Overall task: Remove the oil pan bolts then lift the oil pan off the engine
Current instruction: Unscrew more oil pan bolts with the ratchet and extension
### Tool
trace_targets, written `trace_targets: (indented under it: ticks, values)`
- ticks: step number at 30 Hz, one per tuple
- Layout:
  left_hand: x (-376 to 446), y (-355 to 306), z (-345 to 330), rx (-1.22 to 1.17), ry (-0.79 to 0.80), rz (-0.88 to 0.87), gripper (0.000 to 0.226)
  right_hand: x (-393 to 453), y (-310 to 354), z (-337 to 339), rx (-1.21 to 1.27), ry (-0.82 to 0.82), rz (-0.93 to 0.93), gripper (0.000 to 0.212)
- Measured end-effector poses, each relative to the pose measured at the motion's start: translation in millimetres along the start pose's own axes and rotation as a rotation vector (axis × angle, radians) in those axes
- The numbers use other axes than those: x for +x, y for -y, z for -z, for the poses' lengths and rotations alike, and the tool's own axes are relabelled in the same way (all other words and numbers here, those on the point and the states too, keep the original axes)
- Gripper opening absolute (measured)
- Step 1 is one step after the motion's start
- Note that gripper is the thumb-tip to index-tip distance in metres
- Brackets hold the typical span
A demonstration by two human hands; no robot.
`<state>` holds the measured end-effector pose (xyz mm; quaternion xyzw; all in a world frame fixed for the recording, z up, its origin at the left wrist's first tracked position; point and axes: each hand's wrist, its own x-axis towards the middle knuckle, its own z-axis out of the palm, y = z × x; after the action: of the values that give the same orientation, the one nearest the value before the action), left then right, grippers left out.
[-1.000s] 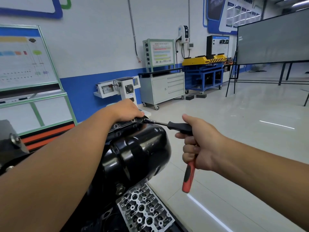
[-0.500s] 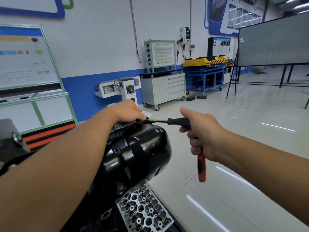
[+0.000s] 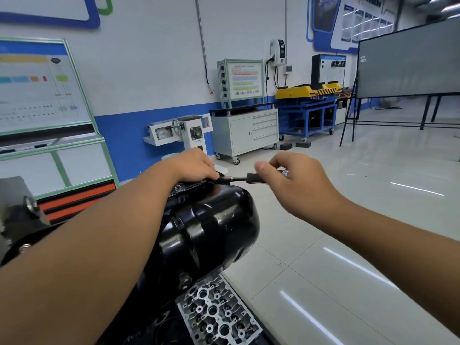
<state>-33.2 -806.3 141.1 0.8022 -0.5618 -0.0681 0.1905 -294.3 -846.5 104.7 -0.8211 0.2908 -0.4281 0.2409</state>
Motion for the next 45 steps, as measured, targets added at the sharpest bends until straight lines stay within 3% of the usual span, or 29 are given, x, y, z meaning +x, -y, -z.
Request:
trace_targets:
  ticks: [3,7,9,11,13,16,18,21,23,25,29,31,36,40,43,45]
  values:
    - [-0.1,0.7,-0.1,-0.016,0.006,0.005,0.016,-1.7,-3.9,0.4,-0.028,0.017,0.054,0.020]
    - [-1.0,1.2,-0.1,-0.023,0.001,0.009,0.016,-5.6,-6.6,12.3,-0.419,0.130,0.477,0.017]
    - [-1.9,1.0,0.4,-0.032,0.007,0.013,0.014,-7.1,-8.0,14.7,-0.498,0.166,0.574,0.020]
    - [-3.1,0.3,0.5,-0.028,0.007,0.012,0.014,-10.8,-9.9,9.7,-0.419,0.157,0.477,0.025]
    - [-3.7,0.1,0.4,-0.016,-0.004,0.010,0.017,-10.8,-8.3,3.4,-0.179,0.109,0.213,0.030]
    - [-2.6,0.0,0.1,-0.004,-0.001,0.000,0.026,-6.1,-8.1,-1.5,0.016,0.050,-0.014,0.021]
    - [-3.3,-0.9,-0.2,-0.001,-0.014,-0.023,0.030,-4.8,-5.1,-2.3,0.032,0.042,-0.021,0.009]
    - [-1.4,-2.8,-1.1,-0.034,-0.072,-0.066,0.015,-1.4,-1.5,-0.7,0.070,0.066,-0.014,0.025]
    - [-0.6,-4.5,-1.6,-0.063,-0.086,-0.092,0.011,-0.9,1.7,-0.4,-0.043,0.082,0.063,0.033]
    - [-0.3,-4.9,-2.0,-0.071,-0.066,-0.117,0.008,-1.3,4.2,-2.5,-0.110,0.081,0.087,0.030]
    - [0.9,-4.0,-2.2,-0.040,-0.021,-0.147,0.011,-1.5,5.7,-6.7,0.027,0.029,-0.007,0.028]
    - [1.2,-3.7,-2.7,-0.024,-0.018,-0.153,0.014,-2.6,5.9,-5.6,-0.014,0.010,0.041,0.015]
    - [1.4,-7.3,-2.5,0.119,0.002,-0.176,0.030,-5.2,7.5,1.6,-0.249,0.097,0.279,0.038]
    - [-0.2,-10.4,-3.8,0.189,-0.009,-0.205,0.030,-8.0,8.6,-3.7,-0.138,0.051,0.147,0.038]
    - [-0.5,-10.6,-3.3,0.191,-0.017,-0.212,0.029,-7.5,3.5,-9.4,-0.063,-0.012,0.115,0.022]
    - [-1.5,-10.9,-3.5,0.179,-0.013,-0.213,0.028,-9.8,1.3,-10.3,-0.042,-0.018,0.125,0.033]
